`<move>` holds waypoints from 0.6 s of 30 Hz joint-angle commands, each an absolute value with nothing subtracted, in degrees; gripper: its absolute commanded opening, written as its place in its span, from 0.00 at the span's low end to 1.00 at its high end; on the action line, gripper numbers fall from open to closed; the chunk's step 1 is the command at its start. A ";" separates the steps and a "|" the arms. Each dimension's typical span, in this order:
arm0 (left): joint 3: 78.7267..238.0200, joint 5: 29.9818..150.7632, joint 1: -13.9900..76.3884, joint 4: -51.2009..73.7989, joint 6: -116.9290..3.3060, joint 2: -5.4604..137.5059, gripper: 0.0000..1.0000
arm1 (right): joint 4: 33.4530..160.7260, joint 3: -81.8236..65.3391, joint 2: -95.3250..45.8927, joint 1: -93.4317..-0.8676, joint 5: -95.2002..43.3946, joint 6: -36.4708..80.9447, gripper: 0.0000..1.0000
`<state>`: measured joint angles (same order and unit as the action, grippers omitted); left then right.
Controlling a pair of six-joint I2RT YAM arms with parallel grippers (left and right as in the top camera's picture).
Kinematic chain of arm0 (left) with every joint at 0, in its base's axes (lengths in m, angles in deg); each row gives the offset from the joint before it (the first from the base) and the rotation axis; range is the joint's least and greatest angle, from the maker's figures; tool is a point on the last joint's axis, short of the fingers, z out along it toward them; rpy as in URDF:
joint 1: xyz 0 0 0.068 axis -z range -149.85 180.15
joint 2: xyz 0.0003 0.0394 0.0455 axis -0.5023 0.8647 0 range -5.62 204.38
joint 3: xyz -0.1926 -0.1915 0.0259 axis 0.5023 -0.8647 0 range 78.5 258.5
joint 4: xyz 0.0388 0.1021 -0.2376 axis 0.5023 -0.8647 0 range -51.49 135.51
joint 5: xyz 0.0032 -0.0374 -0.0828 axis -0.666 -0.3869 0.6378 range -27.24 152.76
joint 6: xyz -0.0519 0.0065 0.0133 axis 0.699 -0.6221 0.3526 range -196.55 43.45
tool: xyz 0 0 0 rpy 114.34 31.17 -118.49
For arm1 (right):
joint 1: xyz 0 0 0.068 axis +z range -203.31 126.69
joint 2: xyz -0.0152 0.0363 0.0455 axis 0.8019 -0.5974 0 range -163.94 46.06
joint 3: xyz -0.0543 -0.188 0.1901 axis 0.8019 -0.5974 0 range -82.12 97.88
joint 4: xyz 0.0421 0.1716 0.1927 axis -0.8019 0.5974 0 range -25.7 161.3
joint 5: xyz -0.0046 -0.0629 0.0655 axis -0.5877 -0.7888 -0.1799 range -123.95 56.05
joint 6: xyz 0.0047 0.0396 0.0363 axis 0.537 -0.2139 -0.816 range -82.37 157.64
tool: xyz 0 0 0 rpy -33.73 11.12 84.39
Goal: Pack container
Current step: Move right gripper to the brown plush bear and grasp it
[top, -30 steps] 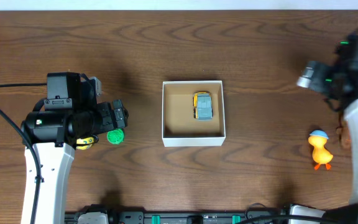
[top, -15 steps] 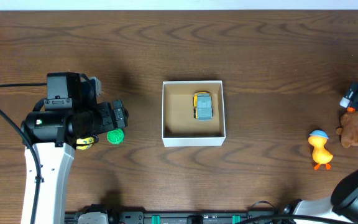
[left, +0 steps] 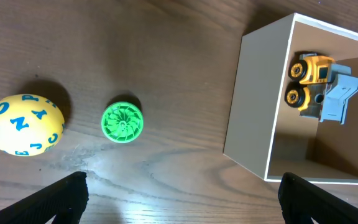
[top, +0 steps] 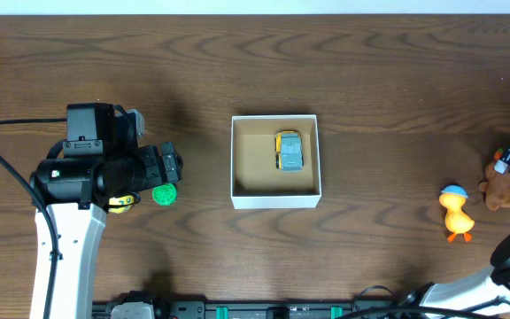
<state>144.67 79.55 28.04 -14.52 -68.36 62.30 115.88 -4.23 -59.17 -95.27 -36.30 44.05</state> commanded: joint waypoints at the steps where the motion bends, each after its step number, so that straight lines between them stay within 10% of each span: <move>1: 145.76 80.08 27.91 -14.68 -67.88 62.10 0.98 | 115.83 -4.23 -61.97 -95.64 -34.98 45.25 0.99; 9: 145.76 80.08 27.91 -14.70 -67.88 62.10 0.98 | 114.76 -4.21 -64.51 -95.62 -34.98 45.21 0.73; 15: 145.76 80.08 27.91 -14.70 -67.88 62.10 0.98 | 113.97 -4.14 -62.87 -95.62 -34.96 43.20 0.08; 18: 145.76 80.08 27.91 -14.68 -67.88 62.10 0.98 | 114.00 -4.12 -62.19 -95.46 -34.94 40.92 0.01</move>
